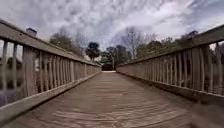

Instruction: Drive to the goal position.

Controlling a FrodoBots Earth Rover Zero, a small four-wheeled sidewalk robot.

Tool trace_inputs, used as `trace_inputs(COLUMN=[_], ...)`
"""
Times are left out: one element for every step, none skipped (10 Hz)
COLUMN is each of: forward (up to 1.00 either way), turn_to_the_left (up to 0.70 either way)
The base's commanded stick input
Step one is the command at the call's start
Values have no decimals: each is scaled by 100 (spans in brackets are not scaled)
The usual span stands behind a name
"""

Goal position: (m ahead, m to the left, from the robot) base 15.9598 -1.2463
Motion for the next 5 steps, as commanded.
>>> trace_inputs(forward=[70, 70, 70, 70, 70], turn_to_the_left=[0, 0, 0, 0, 0])
